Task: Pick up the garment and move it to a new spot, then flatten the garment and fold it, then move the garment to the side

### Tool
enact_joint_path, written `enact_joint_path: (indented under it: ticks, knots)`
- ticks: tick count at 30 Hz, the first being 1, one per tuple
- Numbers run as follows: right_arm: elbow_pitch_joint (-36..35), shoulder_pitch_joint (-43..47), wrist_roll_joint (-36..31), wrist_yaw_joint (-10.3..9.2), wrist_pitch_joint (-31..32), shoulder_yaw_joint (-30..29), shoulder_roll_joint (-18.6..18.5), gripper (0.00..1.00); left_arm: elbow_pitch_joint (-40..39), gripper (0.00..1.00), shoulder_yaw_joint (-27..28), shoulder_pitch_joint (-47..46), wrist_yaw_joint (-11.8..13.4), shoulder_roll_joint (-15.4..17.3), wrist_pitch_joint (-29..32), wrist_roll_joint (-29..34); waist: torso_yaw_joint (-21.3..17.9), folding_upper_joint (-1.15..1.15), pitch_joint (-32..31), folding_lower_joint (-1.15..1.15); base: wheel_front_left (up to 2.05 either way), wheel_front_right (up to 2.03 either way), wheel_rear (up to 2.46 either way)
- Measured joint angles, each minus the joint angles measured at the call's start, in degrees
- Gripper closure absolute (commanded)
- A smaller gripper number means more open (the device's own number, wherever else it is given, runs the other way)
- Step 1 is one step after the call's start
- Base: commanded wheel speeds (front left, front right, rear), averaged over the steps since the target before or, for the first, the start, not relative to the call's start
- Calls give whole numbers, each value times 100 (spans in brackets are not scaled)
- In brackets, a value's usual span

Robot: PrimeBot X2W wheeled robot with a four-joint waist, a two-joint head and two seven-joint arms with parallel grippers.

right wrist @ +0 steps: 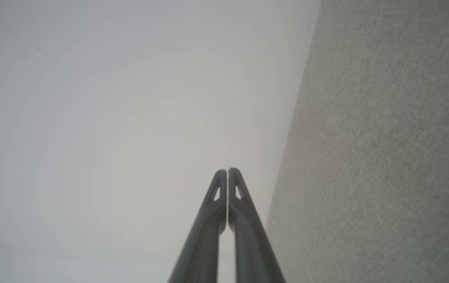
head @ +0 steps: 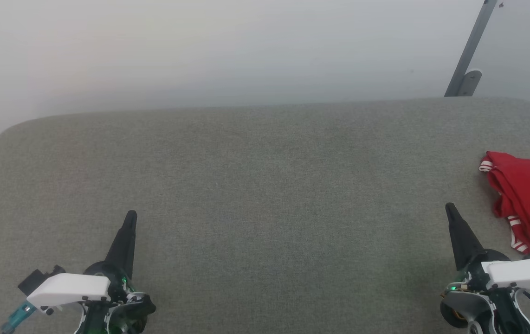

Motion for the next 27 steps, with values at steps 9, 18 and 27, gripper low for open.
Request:
enact_joint_path:
  ticks: [9,18,27]
  knots:
    - [0,-1,0,0,0,-1,0,100,0,100,0,0,0,0,0,0,0,0,0,0,0,0,0]
    - [-1,-1,0,0,0,-2,1,100,0,100,0,0,0,0,0,0,0,0,0,0,0,0,0]
    - [-1,-1,0,0,0,-2,1,100,0,100,0,0,0,0,0,0,0,0,0,0,0,0,0]
